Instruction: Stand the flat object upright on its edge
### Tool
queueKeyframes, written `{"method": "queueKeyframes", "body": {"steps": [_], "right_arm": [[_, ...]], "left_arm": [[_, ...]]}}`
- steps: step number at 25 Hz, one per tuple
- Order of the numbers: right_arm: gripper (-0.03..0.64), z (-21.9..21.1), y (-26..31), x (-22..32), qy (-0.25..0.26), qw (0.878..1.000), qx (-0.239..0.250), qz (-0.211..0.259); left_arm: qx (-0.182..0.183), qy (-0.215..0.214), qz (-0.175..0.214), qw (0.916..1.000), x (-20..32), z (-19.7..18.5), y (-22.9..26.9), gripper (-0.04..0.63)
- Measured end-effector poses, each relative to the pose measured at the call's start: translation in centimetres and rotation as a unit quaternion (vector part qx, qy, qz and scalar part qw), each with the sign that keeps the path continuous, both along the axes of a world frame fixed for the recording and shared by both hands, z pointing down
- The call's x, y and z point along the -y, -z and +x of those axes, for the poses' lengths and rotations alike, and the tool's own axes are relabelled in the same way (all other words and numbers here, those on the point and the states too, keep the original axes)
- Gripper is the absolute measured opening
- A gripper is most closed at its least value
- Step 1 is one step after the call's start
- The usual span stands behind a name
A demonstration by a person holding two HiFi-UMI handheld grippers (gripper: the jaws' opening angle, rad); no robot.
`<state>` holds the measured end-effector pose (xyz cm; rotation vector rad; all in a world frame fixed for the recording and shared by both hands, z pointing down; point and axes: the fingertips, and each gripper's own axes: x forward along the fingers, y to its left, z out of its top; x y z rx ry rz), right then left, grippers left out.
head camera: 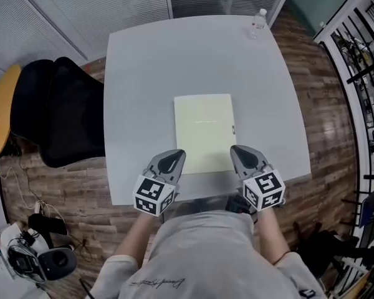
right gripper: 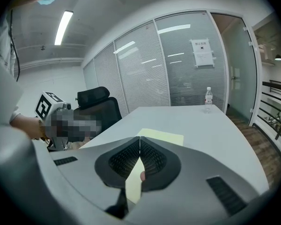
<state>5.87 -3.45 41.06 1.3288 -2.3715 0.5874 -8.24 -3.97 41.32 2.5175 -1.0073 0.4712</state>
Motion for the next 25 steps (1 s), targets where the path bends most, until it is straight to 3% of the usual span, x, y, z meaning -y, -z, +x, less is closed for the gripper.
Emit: {"method": "queueKeyframes", "body": {"steps": [25], "right_arm": [[0.025, 2.6, -5.8, 0.5, -0.023, 0.998, -0.012, -0.055]], "left_arm": [[0.013, 0.017, -0.047, 0.9986, 1.6, -1.2, -5.1, 0.011]]}}
